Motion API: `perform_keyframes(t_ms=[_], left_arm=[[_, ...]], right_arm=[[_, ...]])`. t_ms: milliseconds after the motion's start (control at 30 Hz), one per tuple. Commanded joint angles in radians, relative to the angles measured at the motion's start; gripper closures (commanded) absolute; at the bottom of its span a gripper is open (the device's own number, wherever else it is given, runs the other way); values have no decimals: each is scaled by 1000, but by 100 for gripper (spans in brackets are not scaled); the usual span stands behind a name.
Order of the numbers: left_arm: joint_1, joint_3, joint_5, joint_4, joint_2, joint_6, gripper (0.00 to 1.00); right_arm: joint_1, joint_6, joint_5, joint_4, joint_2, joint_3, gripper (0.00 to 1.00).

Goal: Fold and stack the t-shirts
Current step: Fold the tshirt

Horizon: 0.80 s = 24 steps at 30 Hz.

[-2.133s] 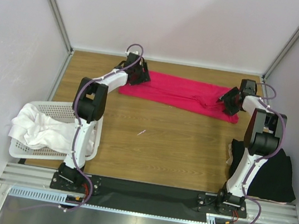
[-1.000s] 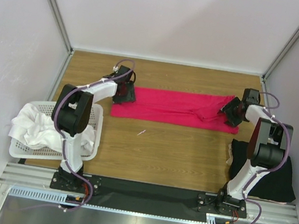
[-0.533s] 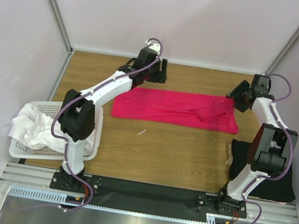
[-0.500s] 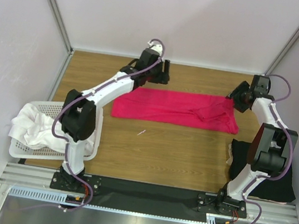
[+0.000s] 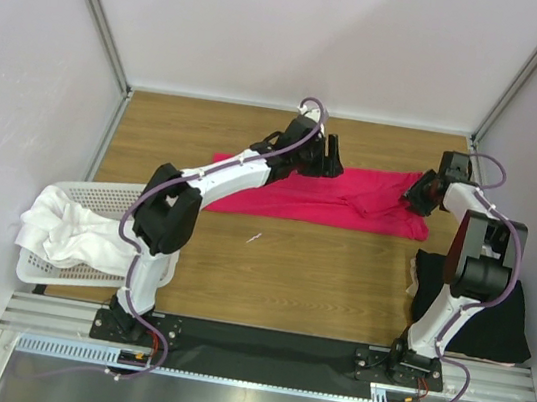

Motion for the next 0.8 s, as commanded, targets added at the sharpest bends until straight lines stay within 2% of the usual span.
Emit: perform_keyframes(t_ms=[0, 167, 300, 367, 500, 600, 767], left_arm=[[10, -33, -1, 51, -21, -36, 29], [8, -47, 2, 38, -28, -23, 29], [8, -49, -8, 24, -30, 0, 29], [11, -52, -5, 18, -30, 3, 29], [11, -52, 11, 21, -16, 7, 29], [11, -46, 17, 19, -2, 7, 29], [11, -50, 11, 13, -1, 11, 29]], right_arm=[[3, 14, 17, 64, 14, -1, 61], [9, 14, 27, 77, 25, 8, 68], [16, 13, 34, 72, 28, 16, 79], [17, 13, 35, 62, 29, 21, 79], [20, 7, 40, 34, 28, 39, 68], [20, 4, 38, 23, 26, 47, 63], [20, -5, 35, 8, 25, 80, 63]])
